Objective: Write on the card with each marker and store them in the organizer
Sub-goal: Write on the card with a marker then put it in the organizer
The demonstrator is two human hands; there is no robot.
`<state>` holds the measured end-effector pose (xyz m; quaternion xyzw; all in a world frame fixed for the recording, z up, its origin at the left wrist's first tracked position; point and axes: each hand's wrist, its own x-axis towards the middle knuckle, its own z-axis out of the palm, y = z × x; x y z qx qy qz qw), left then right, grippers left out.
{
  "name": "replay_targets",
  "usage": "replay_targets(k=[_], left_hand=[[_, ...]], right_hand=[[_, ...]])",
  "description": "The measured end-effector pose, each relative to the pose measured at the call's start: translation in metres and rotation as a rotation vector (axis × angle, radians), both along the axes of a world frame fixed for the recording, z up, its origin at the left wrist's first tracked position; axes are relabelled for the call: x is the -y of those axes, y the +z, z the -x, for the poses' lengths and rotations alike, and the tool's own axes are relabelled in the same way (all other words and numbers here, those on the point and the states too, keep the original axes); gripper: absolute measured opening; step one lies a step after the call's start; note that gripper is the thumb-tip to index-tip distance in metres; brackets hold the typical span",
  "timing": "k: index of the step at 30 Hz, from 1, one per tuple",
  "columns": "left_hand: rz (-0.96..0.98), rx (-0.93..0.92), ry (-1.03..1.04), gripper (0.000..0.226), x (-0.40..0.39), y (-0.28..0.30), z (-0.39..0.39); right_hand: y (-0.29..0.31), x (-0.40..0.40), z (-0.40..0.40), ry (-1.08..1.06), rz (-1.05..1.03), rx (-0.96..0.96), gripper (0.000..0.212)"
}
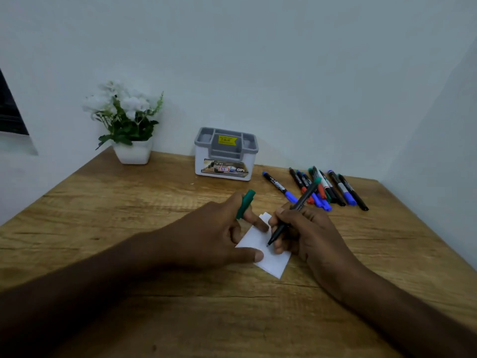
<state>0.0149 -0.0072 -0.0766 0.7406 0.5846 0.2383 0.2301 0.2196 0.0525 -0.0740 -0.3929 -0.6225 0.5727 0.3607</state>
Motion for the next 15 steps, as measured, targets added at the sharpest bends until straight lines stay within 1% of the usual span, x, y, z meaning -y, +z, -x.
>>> replay_targets(k=[2, 4, 9, 11, 14, 15], left_hand=[[-0.044, 0.052, -0.081, 0.048, 0.001, 0.005, 0.015], [-0.121, 0.033, -0.104, 0.045, -0.003, 0.004, 0.024], [-0.204, -0.164, -0.021, 0.044, -0.011, -0.009, 0.031], [-0.208, -0.148, -0.022, 0.043, -0.011, -0.012, 0.032], [-0.183, -0.136, -0.025, 0.044, -0.012, -0.013, 0.034], [-0.178, -0.140, -0.037, 0.043, -0.014, -0.014, 0.034]], right_hand=[[-0.002, -0.001, 0.000, -0.013, -0.010, 0.053, 0.032], [-0.002, -0.001, 0.001, -0.017, 0.006, 0.075, 0.030], [0.004, -0.004, 0.003, 0.004, 0.028, 0.128, 0.030], [0.004, -0.004, 0.002, 0.026, 0.053, 0.076, 0.030], [0.008, -0.002, -0.001, 0.062, 0.119, -0.079, 0.025], [0.009, -0.002, -0.003, 0.087, 0.118, -0.090, 0.024]])
